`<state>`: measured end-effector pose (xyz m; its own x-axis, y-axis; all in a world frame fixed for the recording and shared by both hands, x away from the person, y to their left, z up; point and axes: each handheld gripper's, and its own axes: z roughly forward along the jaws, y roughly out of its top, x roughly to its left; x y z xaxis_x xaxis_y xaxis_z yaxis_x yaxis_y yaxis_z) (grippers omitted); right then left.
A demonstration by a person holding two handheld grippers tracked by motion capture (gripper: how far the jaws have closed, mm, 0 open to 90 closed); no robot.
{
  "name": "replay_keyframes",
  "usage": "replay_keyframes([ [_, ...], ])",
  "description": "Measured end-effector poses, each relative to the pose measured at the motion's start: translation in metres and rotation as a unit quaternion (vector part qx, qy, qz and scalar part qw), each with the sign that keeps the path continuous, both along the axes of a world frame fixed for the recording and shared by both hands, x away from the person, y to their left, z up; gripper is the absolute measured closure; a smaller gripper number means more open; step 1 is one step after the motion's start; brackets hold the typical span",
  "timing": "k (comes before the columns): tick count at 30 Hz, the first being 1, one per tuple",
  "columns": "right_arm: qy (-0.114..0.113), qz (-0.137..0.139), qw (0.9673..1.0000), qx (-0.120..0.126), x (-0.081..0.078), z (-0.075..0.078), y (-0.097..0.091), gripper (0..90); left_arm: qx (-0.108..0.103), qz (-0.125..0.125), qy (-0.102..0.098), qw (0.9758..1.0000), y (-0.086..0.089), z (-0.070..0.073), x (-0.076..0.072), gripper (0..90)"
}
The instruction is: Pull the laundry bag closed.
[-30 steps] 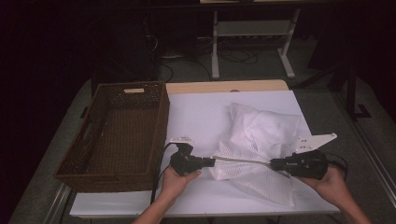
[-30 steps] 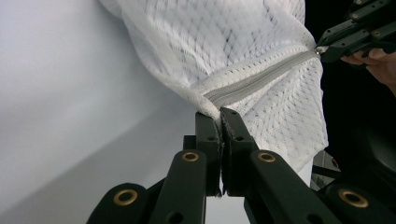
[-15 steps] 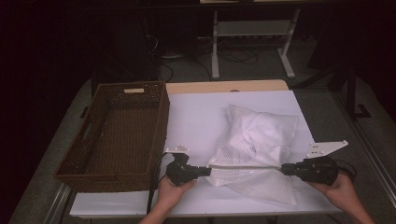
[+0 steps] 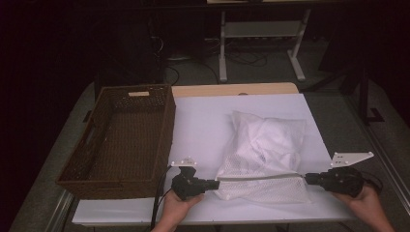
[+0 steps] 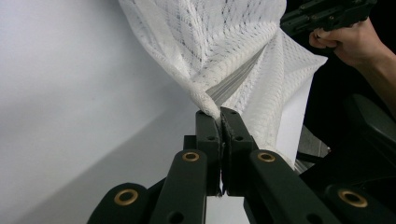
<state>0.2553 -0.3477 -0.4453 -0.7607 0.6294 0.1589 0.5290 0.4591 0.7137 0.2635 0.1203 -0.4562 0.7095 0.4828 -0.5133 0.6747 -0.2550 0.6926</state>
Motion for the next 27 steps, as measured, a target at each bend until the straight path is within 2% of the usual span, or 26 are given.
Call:
replay_keyframes([
  [2, -0.006, -0.002, 1.0000, 0.001, -0.001, 0.000, 0.000, 80.5, 0.003, 0.002, 0.000, 1.0000, 0.000, 0.000, 0.000, 87.3],
  [3, -0.014, 0.003, 0.9999, 0.009, -0.001, 0.000, 0.001, 76.1, 0.003, 0.004, 0.001, 1.0000, 0.002, 0.000, 0.001, 86.7],
  [4, -0.018, 0.007, 0.9996, 0.022, -0.001, 0.002, 0.003, 63.5, 0.001, 0.006, 0.003, 1.0000, 0.004, -0.001, 0.002, 86.1],
  [5, -0.015, 0.007, 0.9993, 0.034, 0.001, 0.005, 0.006, 55.9, -0.001, 0.007, 0.005, 1.0000, 0.005, -0.001, 0.003, 85.3],
  [6, -0.015, 0.011, 0.9990, 0.040, 0.003, 0.008, 0.009, 54.4, -0.003, 0.010, 0.006, 0.9999, 0.005, -0.002, 0.003, 83.7],
  [9, -0.041, 0.006, 0.9986, 0.035, 0.009, 0.017, 0.025, 43.4, -0.005, 0.009, 0.002, 0.9999, 0.002, -0.002, 0.003, 76.1],
  [11, -0.051, -0.006, 0.9983, 0.028, 0.018, 0.019, 0.034, 43.4, -0.002, 0.007, 0.000, 1.0000, 0.001, -0.002, 0.003, 75.0],
  [14, -0.055, -0.019, 0.9981, 0.020, 0.030, 0.018, 0.045, 43.7, -0.003, 0.008, -0.004, 1.0000, 0.002, -0.002, 0.002, 77.2],
  [17, -0.056, -0.011, 0.9984, 0.005, 0.040, 0.014, 0.057, 43.9, -0.010, 0.017, -0.007, 0.9998, 0.005, -0.002, 0.003, 77.7],
  [22, -0.059, -0.010, 0.9982, 0.002, 0.054, 0.012, 0.066, 44.7, -0.017, 0.032, -0.009, 0.9993, 0.009, -0.003, 0.006, 77.1],
  [27, -0.065, -0.011, 0.9978, -0.003, 0.068, 0.014, 0.075, 45.3, -0.016, 0.039, -0.018, 0.9990, 0.005, -0.003, 0.007, 76.6],
])
